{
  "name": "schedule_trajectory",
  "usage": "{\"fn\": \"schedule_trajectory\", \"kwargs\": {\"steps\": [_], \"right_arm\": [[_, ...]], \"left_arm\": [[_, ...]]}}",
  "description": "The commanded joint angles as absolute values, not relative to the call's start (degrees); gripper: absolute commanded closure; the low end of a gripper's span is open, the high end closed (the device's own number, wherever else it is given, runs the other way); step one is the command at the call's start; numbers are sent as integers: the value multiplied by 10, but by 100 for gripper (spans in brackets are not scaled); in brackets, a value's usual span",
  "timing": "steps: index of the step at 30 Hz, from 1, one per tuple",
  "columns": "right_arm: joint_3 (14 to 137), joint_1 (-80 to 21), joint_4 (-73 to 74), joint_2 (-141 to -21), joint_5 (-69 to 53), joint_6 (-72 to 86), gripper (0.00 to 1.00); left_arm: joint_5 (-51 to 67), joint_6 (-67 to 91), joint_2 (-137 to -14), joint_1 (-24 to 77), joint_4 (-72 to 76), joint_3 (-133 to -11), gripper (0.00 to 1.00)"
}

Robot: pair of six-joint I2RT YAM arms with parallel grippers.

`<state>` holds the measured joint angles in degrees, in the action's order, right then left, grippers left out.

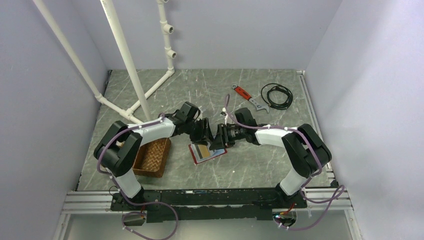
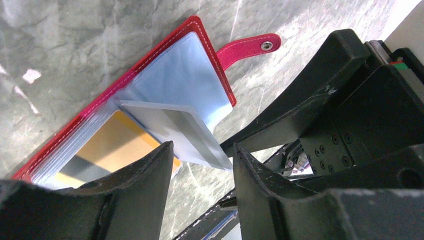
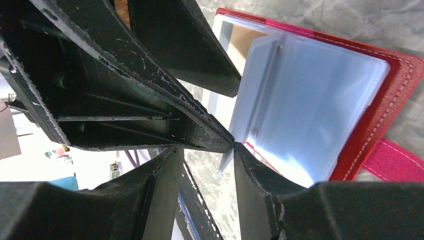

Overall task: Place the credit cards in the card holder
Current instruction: Turn over the card slot in the card holder.

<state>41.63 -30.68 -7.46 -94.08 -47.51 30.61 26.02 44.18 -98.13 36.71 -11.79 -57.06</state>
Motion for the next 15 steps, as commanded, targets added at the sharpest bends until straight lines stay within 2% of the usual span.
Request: {"fn": "schedule_trajectory", "kwargs": {"steps": [1,15], "right_arm": [[441,-322,-104,-932,-487,308,55],[454,-351,-119,-962,-491,317,55]], "left_arm": [[232,434,-930,362,-141,-562,48],[201,462,-907,358,-189,-544,55]]}}
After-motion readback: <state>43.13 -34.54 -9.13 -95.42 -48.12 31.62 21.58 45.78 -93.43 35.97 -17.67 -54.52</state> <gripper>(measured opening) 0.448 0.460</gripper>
